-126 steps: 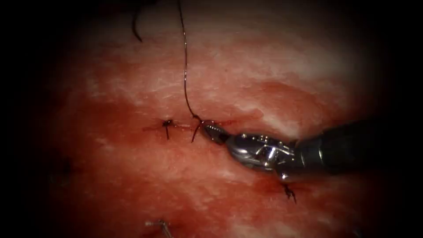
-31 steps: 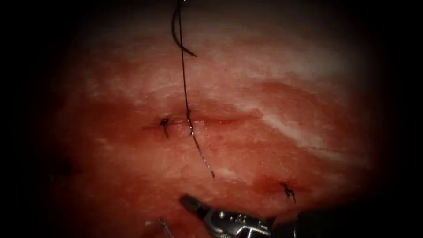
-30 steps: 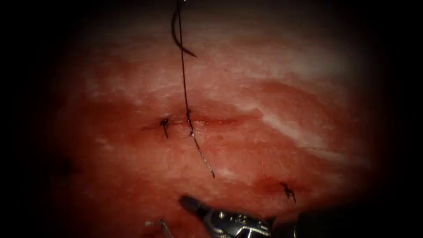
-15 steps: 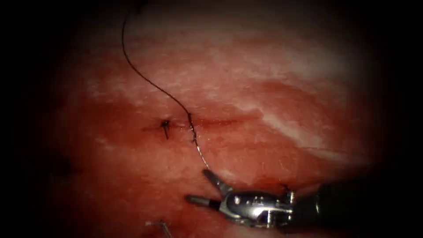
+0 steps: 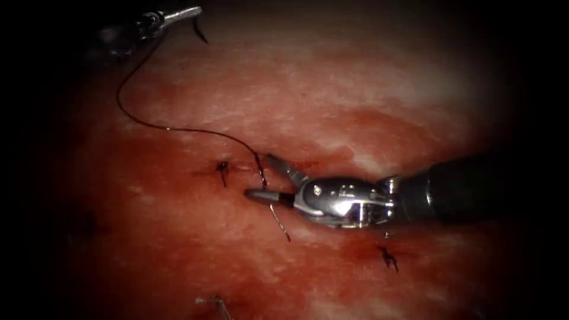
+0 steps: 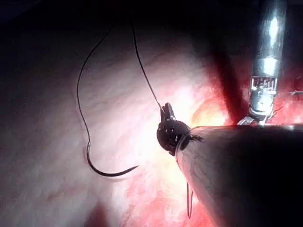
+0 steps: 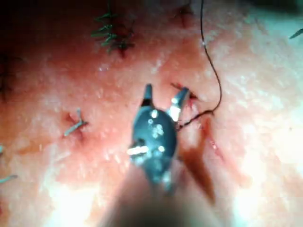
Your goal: Wound Closure
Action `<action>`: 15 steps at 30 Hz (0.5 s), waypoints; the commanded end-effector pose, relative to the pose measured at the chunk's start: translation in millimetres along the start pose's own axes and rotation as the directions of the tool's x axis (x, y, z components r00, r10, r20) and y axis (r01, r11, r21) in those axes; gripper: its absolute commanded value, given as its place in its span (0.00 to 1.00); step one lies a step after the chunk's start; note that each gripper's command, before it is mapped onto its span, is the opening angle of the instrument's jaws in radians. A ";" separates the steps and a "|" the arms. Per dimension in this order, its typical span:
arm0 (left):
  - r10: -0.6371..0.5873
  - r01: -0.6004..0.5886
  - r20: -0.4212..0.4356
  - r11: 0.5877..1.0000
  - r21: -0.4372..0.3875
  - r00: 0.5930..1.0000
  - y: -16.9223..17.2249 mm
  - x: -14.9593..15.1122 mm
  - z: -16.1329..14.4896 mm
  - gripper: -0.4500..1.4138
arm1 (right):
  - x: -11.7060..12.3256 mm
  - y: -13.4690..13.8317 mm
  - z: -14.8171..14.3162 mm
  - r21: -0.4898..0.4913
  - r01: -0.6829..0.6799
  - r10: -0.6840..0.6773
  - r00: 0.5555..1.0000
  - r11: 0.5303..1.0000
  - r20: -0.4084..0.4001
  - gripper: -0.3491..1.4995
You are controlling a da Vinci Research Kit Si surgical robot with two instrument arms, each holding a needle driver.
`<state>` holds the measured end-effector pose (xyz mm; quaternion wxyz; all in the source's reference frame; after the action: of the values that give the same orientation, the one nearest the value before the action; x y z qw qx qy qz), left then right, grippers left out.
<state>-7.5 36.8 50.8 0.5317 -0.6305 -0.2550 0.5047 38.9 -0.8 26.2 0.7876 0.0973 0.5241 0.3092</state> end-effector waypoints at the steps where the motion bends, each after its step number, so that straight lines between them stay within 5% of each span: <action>1: -0.008 0.008 0.002 1.000 -0.015 1.000 0.5 -0.8 0.3 0.00 | -0.2 -0.6 1.4 0.015 -0.002 0.002 1.000 1.000 0.003 0.39; 4: -0.026 0.027 0.015 0.999 -0.041 1.000 2.2 -1.6 0.0 0.00 | 0.1 -0.7 2.8 0.043 0.001 -0.001 1.000 0.999 0.015 0.35; 9: -0.042 0.049 0.110 0.997 -0.067 0.993 4.4 -2.7 -0.5 0.00 | -0.1 0.9 7.6 0.175 0.027 -0.036 0.998 0.984 0.046 0.00; 15: -0.052 0.064 0.128 0.994 -0.087 0.990 5.9 -2.4 0.6 0.00 | -1.3 1.8 12.4 0.308 0.046 -0.075 0.994 0.950 0.083 0.00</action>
<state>-9.9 33.4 45.4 0.4966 -0.6150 -0.3296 0.5163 48.3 2.2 32.9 0.7954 0.2180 0.5311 0.1944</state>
